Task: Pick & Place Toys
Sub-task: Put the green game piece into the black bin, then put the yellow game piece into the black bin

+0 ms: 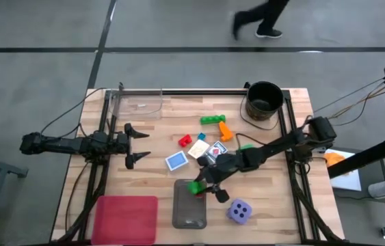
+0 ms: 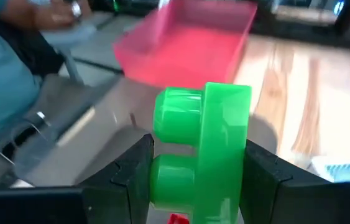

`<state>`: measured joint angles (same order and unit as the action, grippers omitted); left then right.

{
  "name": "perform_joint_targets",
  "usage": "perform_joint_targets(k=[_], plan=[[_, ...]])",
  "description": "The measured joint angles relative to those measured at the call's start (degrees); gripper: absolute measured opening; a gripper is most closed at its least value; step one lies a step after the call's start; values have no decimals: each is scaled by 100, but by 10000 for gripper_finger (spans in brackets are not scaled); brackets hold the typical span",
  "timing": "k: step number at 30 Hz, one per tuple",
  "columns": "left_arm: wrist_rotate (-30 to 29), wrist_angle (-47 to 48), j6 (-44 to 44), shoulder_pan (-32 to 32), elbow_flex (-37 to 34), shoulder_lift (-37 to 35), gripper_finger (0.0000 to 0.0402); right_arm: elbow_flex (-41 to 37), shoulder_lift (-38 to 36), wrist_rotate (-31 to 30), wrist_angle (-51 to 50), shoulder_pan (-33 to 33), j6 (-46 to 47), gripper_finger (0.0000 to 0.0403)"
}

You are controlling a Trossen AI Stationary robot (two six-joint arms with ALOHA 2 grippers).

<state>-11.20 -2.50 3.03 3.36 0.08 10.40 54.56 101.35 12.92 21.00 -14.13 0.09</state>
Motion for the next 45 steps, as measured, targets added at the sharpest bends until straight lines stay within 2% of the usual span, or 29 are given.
perform_joint_targets(k=[9,16,19,22,27,34,37,41,45], plan=[[-42,-7,-6,0,0,72,369,1083,727,-1,-1849,0,-45,179],[-42,-7,-17,0,0,111,369,1539,992,2,-2354,-1,-180,346],[-42,-7,-17,0,0,111,369,1552,1001,1,-2383,-2,-197,383],[-42,-7,-17,0,0,111,369,1552,937,-1,-2431,-3,-198,392],[-42,-7,-17,0,0,111,369,1552,740,-49,-2268,-65,-337,383],[-42,-7,-17,0,0,111,369,1550,556,-23,-1529,-190,-876,322],[-42,-7,-17,0,0,111,369,1434,535,108,-865,-185,-984,291],[-42,-7,-15,0,0,111,369,928,534,429,569,-138,-995,254],[-39,-7,-13,0,0,111,369,308,534,318,1767,-19,-845,227]])
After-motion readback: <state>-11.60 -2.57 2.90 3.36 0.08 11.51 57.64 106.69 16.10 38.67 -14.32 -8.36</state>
